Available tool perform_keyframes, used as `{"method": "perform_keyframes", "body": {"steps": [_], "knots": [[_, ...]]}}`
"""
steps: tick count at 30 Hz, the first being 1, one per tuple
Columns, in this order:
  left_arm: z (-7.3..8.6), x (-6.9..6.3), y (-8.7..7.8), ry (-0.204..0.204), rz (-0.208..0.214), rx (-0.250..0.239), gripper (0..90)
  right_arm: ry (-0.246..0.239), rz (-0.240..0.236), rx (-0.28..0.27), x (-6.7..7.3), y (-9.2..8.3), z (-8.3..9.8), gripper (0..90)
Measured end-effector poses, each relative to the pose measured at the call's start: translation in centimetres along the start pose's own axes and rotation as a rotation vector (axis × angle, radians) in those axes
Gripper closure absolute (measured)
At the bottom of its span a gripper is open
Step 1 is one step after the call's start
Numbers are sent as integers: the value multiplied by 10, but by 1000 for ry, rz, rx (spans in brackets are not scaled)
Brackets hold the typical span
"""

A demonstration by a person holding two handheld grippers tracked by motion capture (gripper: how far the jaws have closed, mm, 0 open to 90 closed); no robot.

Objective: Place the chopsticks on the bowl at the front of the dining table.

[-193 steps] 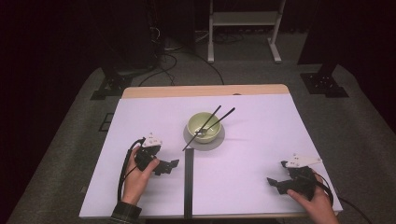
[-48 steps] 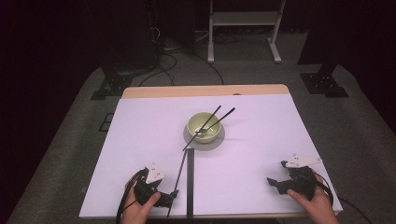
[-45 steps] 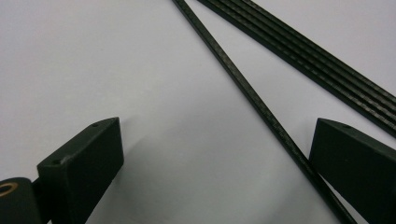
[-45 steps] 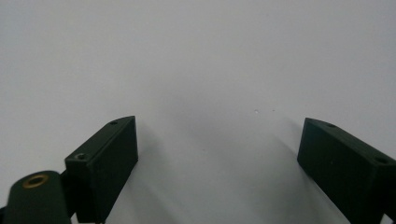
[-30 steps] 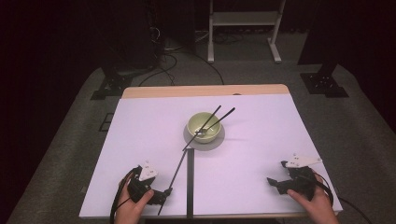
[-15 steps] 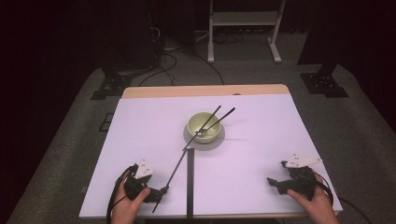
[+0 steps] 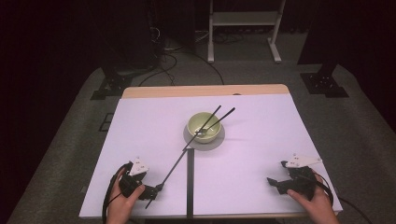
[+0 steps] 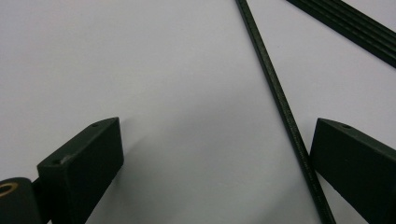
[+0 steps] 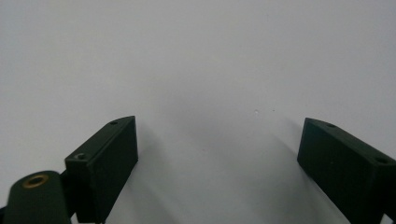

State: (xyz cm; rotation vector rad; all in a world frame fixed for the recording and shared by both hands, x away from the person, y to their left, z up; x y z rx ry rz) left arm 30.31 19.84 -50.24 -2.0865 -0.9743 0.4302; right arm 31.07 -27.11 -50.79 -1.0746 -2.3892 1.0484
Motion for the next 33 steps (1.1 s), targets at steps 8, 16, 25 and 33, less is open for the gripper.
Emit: {"method": "perform_keyframes", "body": {"steps": [8,16,25,33], "knots": [[2,11,-2,-16,-13,-1,21,1,0,0,0,0,0,106],[5,23,-4,-28,-24,-4,21,1,0,0,0,0,0,105],[8,33,-6,-36,-28,-12,21,1,0,0,0,0,0,105],[7,33,-8,-34,-25,-28,21,1,1,0,0,0,0,106]]}}
Point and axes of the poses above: each handheld gripper's, and its own axes: y roughly forward along the jaws, z roughly out of its underside, x roughly to its left, the point moved 6 cm from there along y, roughly forward along the jaws, and after that the axes turned 4 degrees about x, right-handed, at the moved point
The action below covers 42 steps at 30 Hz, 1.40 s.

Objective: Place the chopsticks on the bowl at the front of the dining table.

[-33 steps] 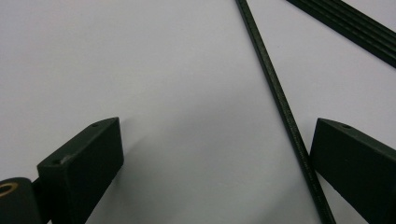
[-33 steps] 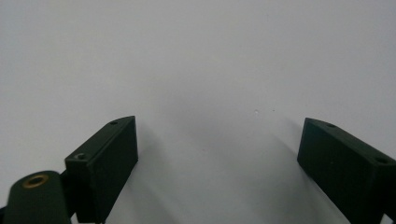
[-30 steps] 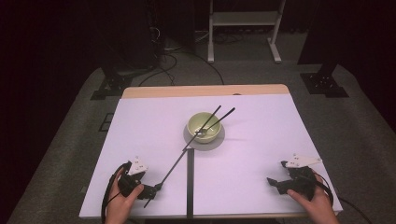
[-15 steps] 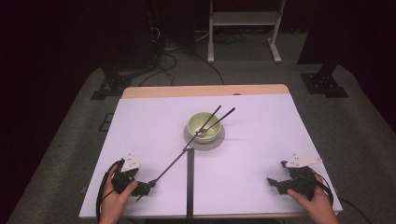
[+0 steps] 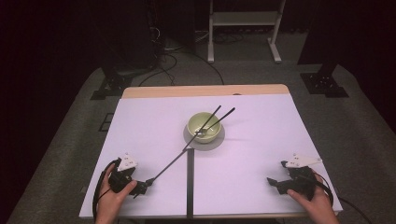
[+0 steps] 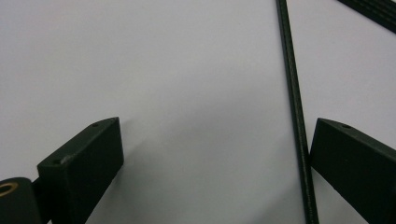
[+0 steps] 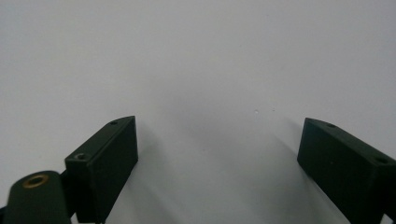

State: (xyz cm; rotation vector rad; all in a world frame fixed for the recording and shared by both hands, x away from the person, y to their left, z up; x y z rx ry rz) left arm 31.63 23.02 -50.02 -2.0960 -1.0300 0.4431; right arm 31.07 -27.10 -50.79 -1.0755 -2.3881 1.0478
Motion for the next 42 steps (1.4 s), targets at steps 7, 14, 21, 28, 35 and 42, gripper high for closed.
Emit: {"method": "perform_keyframes", "body": {"steps": [7,14,21,28,35,42], "knots": [[-4,0,-3,-19,-5,-14,21,0,0,0,0,0,0,105],[-12,-4,-1,-14,-1,-21,21,0,0,0,0,0,0,106],[-26,-10,9,1,8,-25,21,-2,-1,0,0,0,0,106],[-35,-13,15,4,6,-32,21,0,0,0,0,0,0,106],[-42,-13,23,-6,7,-29,21,-1,0,0,0,0,0,106],[-48,-14,31,-1,6,-29,39,-1,0,0,0,0,0,106]]}}
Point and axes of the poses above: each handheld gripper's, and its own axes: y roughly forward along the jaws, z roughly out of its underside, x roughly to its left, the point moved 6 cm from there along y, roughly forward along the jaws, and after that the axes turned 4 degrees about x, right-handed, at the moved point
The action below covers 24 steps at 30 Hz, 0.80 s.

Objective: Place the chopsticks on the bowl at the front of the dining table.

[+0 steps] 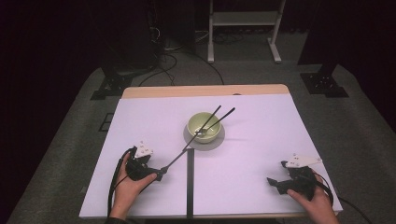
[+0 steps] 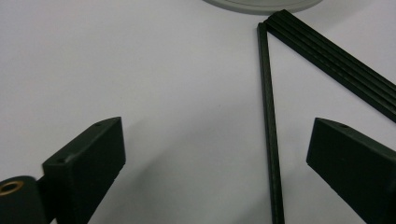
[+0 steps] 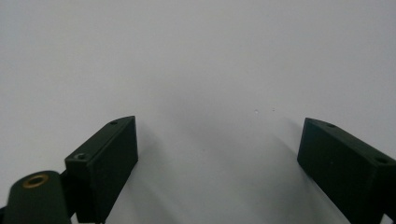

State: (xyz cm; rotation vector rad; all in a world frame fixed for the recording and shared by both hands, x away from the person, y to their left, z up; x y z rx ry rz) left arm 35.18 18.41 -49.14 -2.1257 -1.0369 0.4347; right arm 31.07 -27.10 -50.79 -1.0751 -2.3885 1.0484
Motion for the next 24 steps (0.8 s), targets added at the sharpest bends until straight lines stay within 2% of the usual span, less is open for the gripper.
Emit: {"method": "perform_keyframes", "body": {"steps": [5,7,14,16,24], "knots": [[-1,-2,6,2,0,20,58,0,0,0,0,0,0,106],[-1,-2,6,7,-3,18,102,0,0,0,0,0,0,106],[1,-3,7,21,-4,33,162,0,0,0,0,0,0,106],[1,-4,8,25,-2,29,209,0,0,0,0,0,0,105],[3,-4,8,7,-16,29,197,0,0,0,0,0,0,105]]}}
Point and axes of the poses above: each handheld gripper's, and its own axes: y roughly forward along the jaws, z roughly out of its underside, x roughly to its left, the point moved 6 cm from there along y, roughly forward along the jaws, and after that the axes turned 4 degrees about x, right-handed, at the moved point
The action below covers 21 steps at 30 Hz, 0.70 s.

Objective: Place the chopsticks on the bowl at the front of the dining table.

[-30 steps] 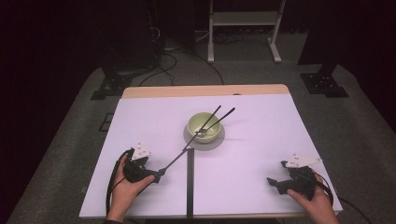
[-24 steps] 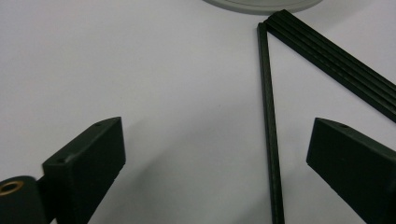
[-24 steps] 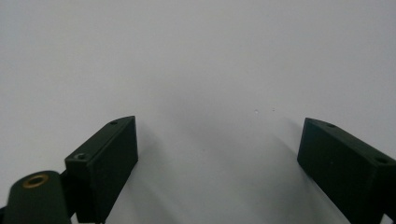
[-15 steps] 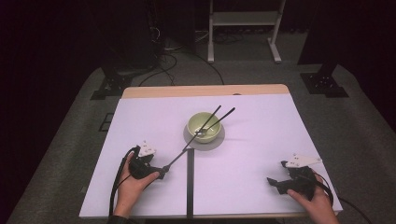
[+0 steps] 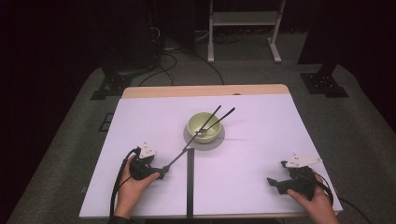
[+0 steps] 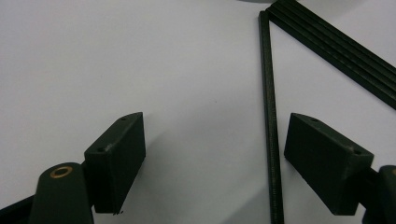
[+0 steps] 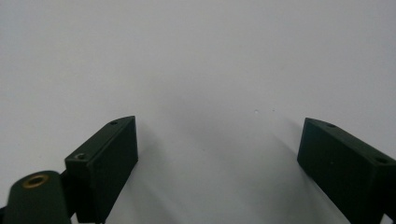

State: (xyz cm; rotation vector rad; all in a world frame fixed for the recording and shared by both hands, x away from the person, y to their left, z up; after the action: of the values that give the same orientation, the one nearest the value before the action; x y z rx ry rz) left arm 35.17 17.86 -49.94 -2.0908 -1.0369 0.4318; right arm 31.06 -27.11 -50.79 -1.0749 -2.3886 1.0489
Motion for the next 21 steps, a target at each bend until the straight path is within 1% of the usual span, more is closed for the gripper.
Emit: {"method": "perform_keyframes", "body": {"steps": [5,7,10,14,18,21], "knots": [[0,0,0,4,0,-2,198,-1,0,0,0,0,0,105],[0,-1,-1,9,8,0,227,-1,0,0,0,0,0,106],[-1,-6,-3,24,21,2,340,0,0,0,0,0,0,105],[-1,-10,-5,34,34,7,438,0,0,0,0,0,0,106],[-2,-14,-6,41,40,10,529,0,0,0,0,0,0,106],[-2,-15,-6,35,38,14,561,-1,0,0,0,0,0,105]]}}
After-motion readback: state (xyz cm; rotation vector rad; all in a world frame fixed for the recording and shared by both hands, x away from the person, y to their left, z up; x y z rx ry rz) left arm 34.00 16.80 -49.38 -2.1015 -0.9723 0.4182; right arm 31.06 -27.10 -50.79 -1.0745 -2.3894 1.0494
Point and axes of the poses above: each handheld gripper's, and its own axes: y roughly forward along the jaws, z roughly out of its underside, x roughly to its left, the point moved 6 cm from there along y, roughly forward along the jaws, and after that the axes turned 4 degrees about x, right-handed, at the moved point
